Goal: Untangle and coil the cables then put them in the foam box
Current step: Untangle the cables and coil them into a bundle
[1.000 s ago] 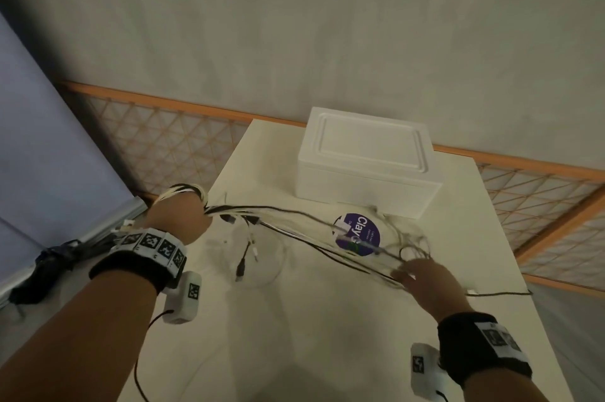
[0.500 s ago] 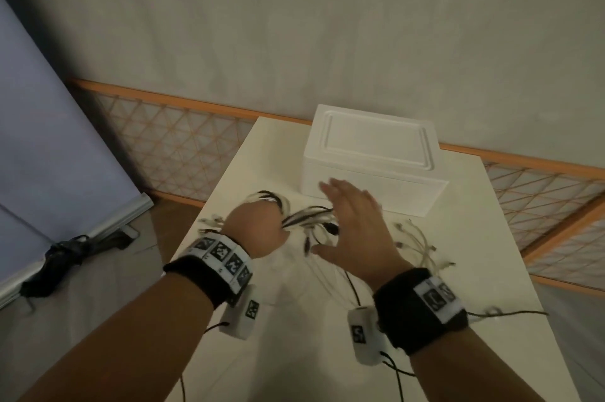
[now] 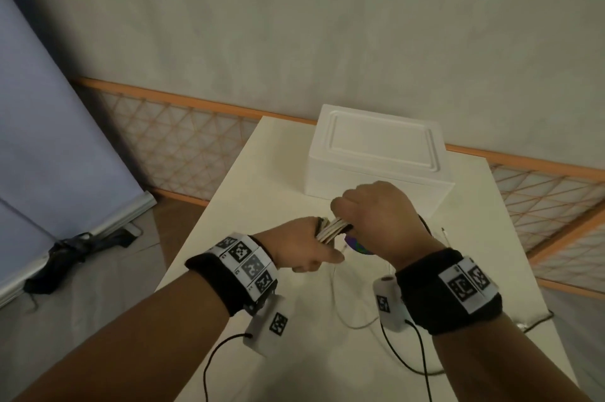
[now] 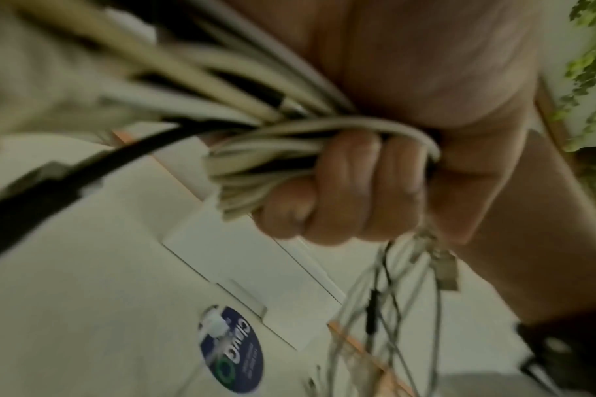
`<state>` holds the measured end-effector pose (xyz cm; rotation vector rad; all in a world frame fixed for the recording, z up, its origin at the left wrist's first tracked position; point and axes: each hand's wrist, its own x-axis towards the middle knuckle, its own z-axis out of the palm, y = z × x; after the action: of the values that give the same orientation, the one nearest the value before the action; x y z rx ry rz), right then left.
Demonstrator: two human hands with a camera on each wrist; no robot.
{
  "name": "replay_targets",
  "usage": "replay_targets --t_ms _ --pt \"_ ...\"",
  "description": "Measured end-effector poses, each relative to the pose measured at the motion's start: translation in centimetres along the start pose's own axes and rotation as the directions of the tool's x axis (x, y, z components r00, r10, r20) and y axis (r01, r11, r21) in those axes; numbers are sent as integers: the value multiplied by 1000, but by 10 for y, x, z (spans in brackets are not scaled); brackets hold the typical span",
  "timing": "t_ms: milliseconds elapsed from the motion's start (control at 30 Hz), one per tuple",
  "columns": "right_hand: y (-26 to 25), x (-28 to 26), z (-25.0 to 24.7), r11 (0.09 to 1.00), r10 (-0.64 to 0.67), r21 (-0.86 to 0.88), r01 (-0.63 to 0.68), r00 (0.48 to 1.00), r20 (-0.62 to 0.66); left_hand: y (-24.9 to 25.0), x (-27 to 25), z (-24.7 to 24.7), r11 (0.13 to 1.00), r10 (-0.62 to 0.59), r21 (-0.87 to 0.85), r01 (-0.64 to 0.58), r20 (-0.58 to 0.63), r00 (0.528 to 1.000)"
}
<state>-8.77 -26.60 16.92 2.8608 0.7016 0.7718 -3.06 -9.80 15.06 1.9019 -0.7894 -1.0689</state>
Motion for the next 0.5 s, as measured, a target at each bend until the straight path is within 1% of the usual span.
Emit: replay_targets --t_ms 67,100,167,233,300,367,400,433,467,500 --pt "5 3 2 999 40 25 -39 998 -49 9 -5 7 993 58 -113 -42 145 988" --pt "5 5 3 994 90 70 -85 993 -74 13 -6 10 985 103 -157 -75 177 979" --pt "4 7 8 965 195 202 -169 974 -114 20 -7 13 960 163 -252 -118 165 973" --pt "3 10 13 924 269 317 -213 952 -145 22 -7 14 927 197 -347 -143 126 972" --pt "3 11 19 862 344 436 -259 930 -129 20 -7 15 897 226 -411 -163 110 968" --pt "0 9 24 804 373 533 -263 921 -108 17 -7 16 875 238 -455 -165 107 965" --pt "-2 6 25 742 405 604 -289 912 -62 17 -7 16 866 239 -473 -164 104 965" --pt "-4 4 25 602 483 709 -368 874 44 15 -7 16 855 239 -493 -162 97 966" --pt "-6 2 25 409 552 790 -457 813 185 14 -7 16 848 237 -506 -159 94 967" --pt "-9 1 27 222 573 825 -520 754 321 13 -7 16 846 234 -512 -153 98 967"
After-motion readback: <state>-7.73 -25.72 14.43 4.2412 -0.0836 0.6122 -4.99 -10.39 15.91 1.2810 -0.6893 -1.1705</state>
